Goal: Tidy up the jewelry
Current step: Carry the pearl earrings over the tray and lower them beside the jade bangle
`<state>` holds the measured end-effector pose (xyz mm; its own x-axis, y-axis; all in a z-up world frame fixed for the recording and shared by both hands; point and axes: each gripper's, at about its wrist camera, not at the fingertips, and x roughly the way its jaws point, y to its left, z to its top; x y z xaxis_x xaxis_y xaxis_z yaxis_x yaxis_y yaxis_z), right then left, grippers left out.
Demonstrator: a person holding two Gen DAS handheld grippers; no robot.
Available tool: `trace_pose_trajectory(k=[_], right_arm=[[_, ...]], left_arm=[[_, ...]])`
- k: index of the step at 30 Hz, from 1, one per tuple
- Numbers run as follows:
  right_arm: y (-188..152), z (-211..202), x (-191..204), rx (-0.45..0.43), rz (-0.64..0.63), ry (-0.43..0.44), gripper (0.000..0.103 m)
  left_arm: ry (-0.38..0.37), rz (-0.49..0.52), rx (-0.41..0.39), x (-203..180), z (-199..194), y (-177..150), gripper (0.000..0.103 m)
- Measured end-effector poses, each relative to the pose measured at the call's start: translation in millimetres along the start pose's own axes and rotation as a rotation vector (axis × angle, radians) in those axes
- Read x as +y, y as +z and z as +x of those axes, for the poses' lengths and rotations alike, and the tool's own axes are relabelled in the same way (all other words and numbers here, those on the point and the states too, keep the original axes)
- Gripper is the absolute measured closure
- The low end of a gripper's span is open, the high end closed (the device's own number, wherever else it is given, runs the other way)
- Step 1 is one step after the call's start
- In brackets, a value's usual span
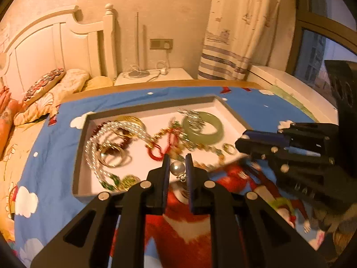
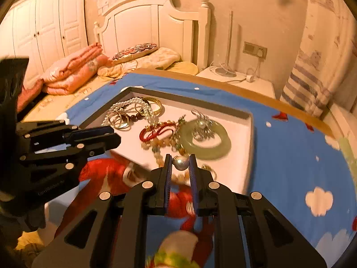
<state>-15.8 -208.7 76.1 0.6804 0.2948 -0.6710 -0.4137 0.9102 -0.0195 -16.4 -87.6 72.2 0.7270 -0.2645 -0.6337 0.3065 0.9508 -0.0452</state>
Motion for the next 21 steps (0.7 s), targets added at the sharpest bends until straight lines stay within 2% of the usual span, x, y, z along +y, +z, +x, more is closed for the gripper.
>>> trace_pose_trajectory(k=[5,11,18,21], right_arm=[[12,17,16,0.014,-0.048,-0.069,0.086],[19,32,25,0.022,-0.073,-0.147,0.086],[18,41,26,0.009,-0.113,-0.252,0.086],[18,43,27,0.004,-0.115,-0.266,0.086]], left_arm=[[0.074,-0.026,0.012,16,16,7,0.090],[0.126,-0.047,0.028,29,34,11,0.090],[0.143,-0.104,0.038,42,51,12,0.090],[0.146,-0.114,0.040,45,53,10,0.090]])
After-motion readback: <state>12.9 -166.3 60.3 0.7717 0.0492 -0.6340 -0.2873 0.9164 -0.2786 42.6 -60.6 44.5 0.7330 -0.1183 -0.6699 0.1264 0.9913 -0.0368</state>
